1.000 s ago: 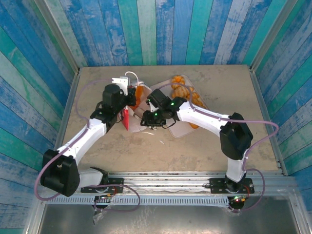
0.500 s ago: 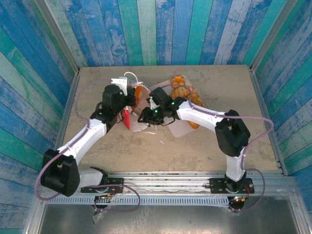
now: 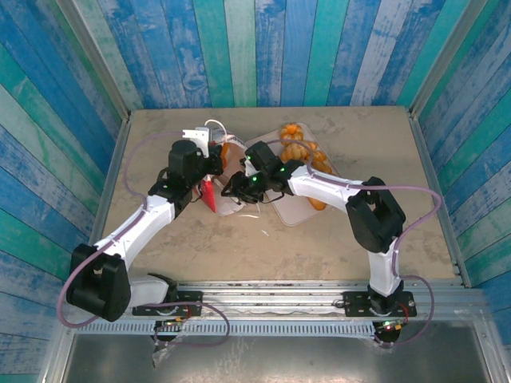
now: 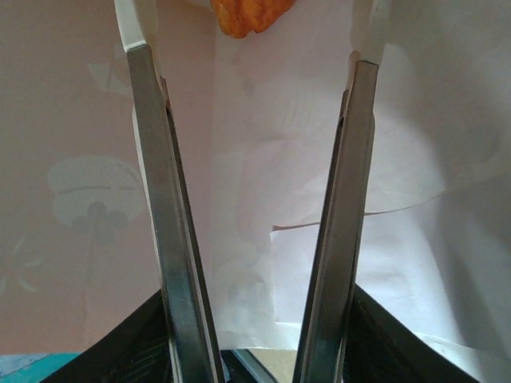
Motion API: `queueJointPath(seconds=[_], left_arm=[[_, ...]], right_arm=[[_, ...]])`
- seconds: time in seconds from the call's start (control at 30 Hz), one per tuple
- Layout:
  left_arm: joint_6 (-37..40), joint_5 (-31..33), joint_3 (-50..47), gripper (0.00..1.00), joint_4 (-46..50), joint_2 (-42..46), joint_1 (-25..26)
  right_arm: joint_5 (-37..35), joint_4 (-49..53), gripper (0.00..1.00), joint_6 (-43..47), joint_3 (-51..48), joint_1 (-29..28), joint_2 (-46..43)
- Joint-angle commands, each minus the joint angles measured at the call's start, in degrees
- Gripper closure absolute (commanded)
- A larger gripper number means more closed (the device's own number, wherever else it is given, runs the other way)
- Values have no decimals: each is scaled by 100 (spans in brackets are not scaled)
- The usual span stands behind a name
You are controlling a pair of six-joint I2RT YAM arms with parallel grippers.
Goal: Take the fake bread out of the paper bag
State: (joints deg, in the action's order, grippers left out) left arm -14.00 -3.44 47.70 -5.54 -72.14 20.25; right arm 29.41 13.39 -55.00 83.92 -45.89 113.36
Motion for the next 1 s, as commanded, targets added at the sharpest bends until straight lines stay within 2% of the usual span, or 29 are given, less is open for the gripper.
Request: queueJointPath(seconds=[0.0, 0.1, 0.23, 0.5, 0.7, 0.97], left_arm=[[-101, -174, 9, 92, -261, 97, 40], [-124, -203, 20, 92, -277, 99, 36], [-127, -215, 37, 92, -264, 95, 36], [-230, 80, -46, 91, -325, 108, 40], [-345, 262, -7, 91, -329, 59, 40], [-469, 597, 4, 91, -297, -149, 40]], right_arm=[[-44, -66, 49, -99, 91, 81, 226], [-88, 2, 50, -64, 196, 84, 359], [-284, 112, 59, 16, 227, 87, 382], [-1399, 1051, 77, 710, 362, 46, -84], [-1931, 1424, 80, 1088, 397, -103, -541], [-1916, 1641, 81, 1317, 257, -196, -1040]])
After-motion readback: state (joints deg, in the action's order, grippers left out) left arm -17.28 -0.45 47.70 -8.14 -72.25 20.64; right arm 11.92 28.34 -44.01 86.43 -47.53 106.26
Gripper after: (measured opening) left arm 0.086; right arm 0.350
